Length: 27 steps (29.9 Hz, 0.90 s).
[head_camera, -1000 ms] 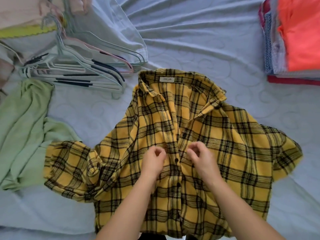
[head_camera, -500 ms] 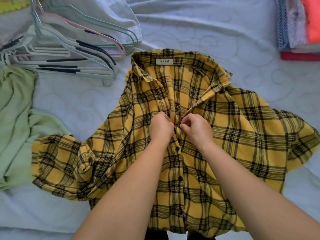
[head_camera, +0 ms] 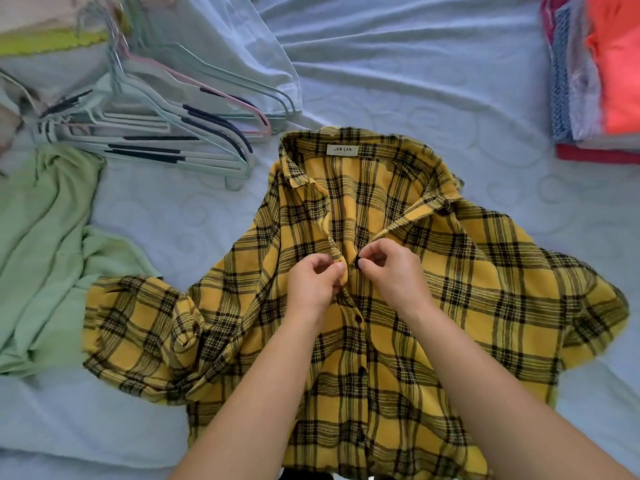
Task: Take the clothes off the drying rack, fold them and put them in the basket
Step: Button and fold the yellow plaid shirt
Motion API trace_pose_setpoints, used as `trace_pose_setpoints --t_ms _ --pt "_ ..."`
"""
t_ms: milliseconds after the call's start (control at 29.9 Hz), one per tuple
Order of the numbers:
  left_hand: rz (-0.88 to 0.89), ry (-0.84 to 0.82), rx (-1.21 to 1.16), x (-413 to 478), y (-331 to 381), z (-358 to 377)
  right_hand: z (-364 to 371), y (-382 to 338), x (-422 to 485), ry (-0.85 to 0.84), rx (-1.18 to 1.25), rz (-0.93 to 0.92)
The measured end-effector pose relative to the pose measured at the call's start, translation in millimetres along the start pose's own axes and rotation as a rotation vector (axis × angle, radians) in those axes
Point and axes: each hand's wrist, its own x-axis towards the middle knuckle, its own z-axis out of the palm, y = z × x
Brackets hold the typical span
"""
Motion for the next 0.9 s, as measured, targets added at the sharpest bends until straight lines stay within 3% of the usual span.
trace_pose_setpoints --t_ms 134,434,769,902 --pt "0.116 0.005 0.195 3.8 -0.7 4.8 1.9 -2.5 -3.0 -0.030 0.040 -0.007" --pt "-0.038 -0.176 -0.092 0.5 1.7 -0.5 0.2 -4.7 -0.9 -0.043 0.099 0.031" --pt "-0.063 -0.242 0.049 13.2 11.8 -2.9 1.6 -5.1 -9.2 -0.095 0.020 -0.050" --pt "0.007 -0.285 0.081 16.1 13.9 -5.7 -1.7 -6.6 -6.6 -0.062 0.022 -0.039"
